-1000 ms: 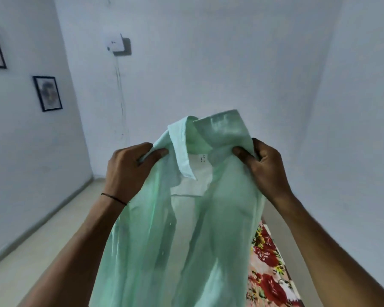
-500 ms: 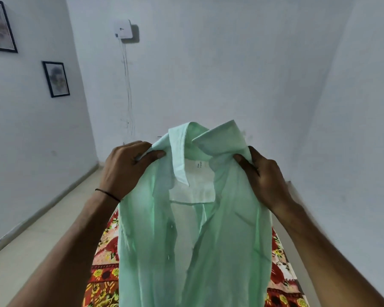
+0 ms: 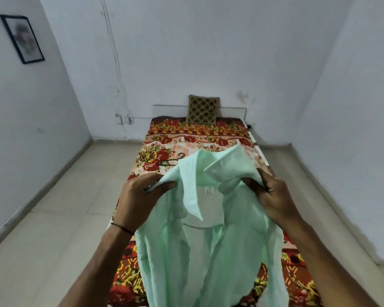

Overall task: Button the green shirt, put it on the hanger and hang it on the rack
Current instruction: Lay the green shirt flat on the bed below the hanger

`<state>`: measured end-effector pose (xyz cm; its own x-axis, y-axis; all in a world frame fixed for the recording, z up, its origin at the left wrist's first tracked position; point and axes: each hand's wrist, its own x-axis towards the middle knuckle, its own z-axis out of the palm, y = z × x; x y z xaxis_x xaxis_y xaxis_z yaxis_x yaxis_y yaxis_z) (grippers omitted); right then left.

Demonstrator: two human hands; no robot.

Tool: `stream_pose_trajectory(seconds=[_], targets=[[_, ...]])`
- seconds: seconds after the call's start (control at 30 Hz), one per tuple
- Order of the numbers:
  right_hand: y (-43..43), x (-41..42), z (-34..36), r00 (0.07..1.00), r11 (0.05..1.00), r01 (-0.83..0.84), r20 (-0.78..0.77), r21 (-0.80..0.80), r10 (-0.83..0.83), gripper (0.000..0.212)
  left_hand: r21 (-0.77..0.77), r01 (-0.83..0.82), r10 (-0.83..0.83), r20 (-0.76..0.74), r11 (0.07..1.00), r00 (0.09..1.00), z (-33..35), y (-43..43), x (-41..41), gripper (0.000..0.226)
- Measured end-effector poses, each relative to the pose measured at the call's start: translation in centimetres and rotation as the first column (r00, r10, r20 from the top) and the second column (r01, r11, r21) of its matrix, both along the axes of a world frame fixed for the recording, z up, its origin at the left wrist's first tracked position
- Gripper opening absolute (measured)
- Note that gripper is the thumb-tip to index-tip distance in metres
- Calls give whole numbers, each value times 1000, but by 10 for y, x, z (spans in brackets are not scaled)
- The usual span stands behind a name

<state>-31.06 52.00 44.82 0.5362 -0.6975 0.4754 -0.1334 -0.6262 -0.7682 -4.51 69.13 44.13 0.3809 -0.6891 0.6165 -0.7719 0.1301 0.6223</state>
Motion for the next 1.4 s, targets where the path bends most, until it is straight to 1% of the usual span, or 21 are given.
stream_pose_trajectory(seconds=[0.1, 0.17, 0.23, 0.33, 0.43, 0.53, 0.6, 0.67, 0.73, 0.83, 0.93, 1.0, 1.1, 1.17, 1.23, 1.27, 1.33, 1.4], targets=[[-25, 24, -20, 999, 999, 33, -43, 40, -31, 15, 55, -6, 8, -33, 998, 999, -25, -25, 28, 27], [-51, 43, -36, 995, 997, 18, -99, 75, -11, 14, 99, 0, 6, -61, 995, 998, -44, -49, 49, 25], [-84, 68, -56, 989, 994, 12, -150, 110, 4, 15, 134, 1, 8, -66, 991, 998, -64, -78, 69, 17], [-148, 113, -94, 977, 987, 15, -214, 162, 21, 16, 195, -10, 27, -85, 981, 996, -100, -137, 110, 14], [-232, 169, -140, 961, 976, 25, -274, 217, 37, 16, 265, -42, 63, -69, 963, 996, -143, -219, 163, 20], [-318, 223, -185, 950, 966, 17, -304, 258, 65, 22, 342, -64, 80, -34, 938, 996, -189, -304, 219, 31], [-380, 259, -225, 938, 964, -2, -335, 265, 94, 19, 396, -83, 93, -5, 915, 996, -234, -365, 258, 41], [-441, 297, -277, 922, 962, -8, -369, 273, 112, 14, 448, -96, 113, -12, 889, 994, -287, -425, 294, 42], [-480, 321, -312, 912, 960, 4, -395, 281, 112, 8, 490, -101, 132, -31, 866, 991, -321, -464, 315, 40], [-532, 353, -372, 915, 951, 2, -384, 310, 123, 10, 544, -110, 156, -39, 832, 987, -376, -517, 342, 46], [-566, 377, -431, 910, 942, -6, -389, 337, 146, 11, 600, -114, 178, -48, 792, 983, -431, -550, 363, 53], [-579, 382, -473, 893, 935, 3, -422, 356, 158, 13, 648, -127, 218, -62, 751, 974, -465, -562, 366, 54], [-586, 380, -536, 852, 921, 65, -501, 385, 150, 27, 739, -118, 281, -99, 663, 955, -513, -568, 363, 49], [-581, 375, -567, 808, 918, 146, -580, 369, 104, 33, 787, -59, 300, -164, 614, 940, -543, -567, 359, 44], [-573, 370, -585, 795, 908, 212, -604, 361, 54, 33, 782, -19, 343, -252, 622, 905, -563, -564, 353, 37], [-569, 369, -589, 798, 907, 224, -601, 357, 40, 34, 773, -35, 365, -259, 633, 894, -567, -564, 351, 36], [-568, 368, -592, 806, 896, 238, -591, 376, 34, 35, 788, -91, 395, -202, 609, 896, -570, -566, 346, 43], [-569, 369, -583, 825, 862, 233, -561, 449, 70, 29, 808, -104, 398, -169, 579, 902, -567, -566, 341, 48]])
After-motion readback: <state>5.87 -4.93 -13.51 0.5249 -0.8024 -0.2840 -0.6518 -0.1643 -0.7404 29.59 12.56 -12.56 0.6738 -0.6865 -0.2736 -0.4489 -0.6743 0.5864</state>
